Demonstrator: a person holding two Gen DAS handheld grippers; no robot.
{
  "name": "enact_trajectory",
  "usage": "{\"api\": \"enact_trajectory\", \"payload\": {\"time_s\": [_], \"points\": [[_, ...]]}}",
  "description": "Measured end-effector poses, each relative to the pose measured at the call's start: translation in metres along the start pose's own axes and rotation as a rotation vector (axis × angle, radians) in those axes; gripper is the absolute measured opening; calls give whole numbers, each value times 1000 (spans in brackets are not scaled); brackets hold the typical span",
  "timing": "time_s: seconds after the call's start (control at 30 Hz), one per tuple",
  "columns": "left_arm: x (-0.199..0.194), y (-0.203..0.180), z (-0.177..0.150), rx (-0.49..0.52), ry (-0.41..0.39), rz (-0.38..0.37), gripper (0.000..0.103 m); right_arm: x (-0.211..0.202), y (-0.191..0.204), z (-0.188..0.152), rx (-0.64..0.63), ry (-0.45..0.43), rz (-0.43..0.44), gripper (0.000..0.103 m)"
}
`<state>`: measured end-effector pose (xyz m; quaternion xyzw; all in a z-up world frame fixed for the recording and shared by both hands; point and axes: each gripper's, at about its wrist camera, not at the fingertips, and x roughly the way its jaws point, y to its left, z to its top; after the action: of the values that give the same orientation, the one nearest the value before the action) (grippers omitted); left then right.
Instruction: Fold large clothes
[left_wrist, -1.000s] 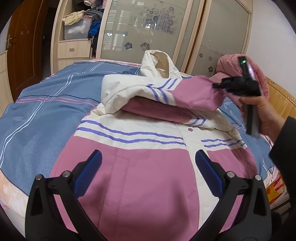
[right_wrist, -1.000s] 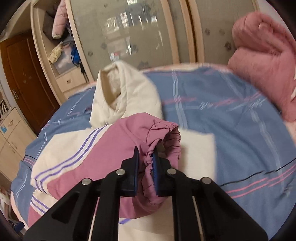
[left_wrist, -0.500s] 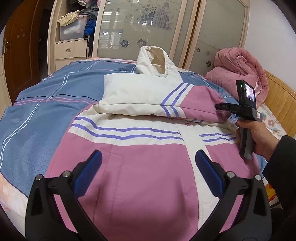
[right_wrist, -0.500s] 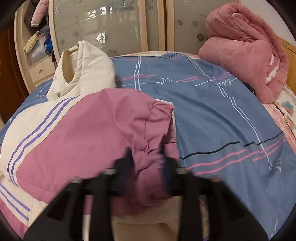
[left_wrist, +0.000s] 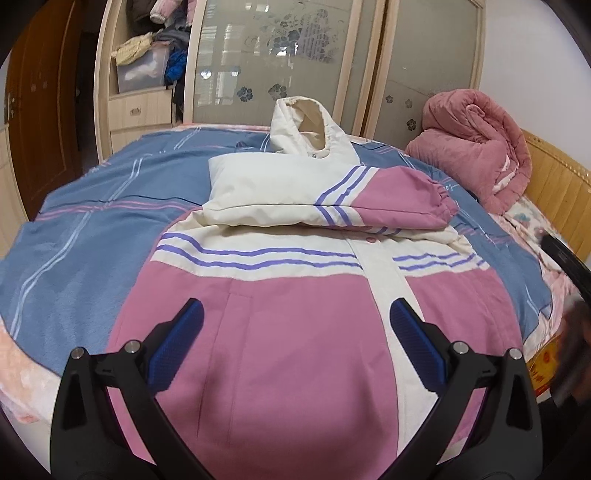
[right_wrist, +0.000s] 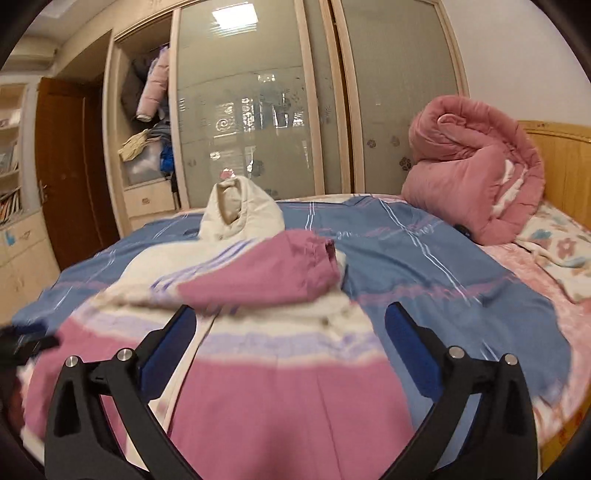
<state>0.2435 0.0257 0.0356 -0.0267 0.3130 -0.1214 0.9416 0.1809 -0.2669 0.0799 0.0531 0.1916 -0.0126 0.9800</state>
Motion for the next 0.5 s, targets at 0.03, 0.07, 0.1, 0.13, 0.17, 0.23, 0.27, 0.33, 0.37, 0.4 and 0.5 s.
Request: {"api": "enact_trajectory", "payload": {"time_s": [0.03,0.07,0.1,0.13,0.17,0.23,0.27,0.33,0.37,0.4,0.5], "points": [[-5,-2,-3,5,-1,1,101,-14,-1,-9,11,-7,-8,102],[-9,-4,-6,12,-2,0,101,-27,-1,-20,13,-20,-24,102],[-16,-7,-11,22,-2,0,101,-33,-1,-28,13,-29,-39,102],[-19,-9,-14,27,-1,5,101,-38,-1,-37,15,-34,-49,102],[-24,-11,-17,32,1,13,101,-41,-1,-44,17,-31,-51,102],[-32,-15,-22,47,-1,19,101,-34,1,-47,18,21,-17,102],[-37,-18,-24,59,-7,23,101,-33,2,-46,11,20,7,102],[-41,-23,-28,82,-17,36,101,-34,4,-48,-22,12,10,102],[-41,-25,-29,90,-17,40,101,-35,5,-50,-33,18,11,102],[-41,-26,-30,95,-16,43,101,-34,5,-51,-33,29,18,102],[-34,-26,-32,100,-1,66,101,-35,4,-52,-9,36,38,102]]}}
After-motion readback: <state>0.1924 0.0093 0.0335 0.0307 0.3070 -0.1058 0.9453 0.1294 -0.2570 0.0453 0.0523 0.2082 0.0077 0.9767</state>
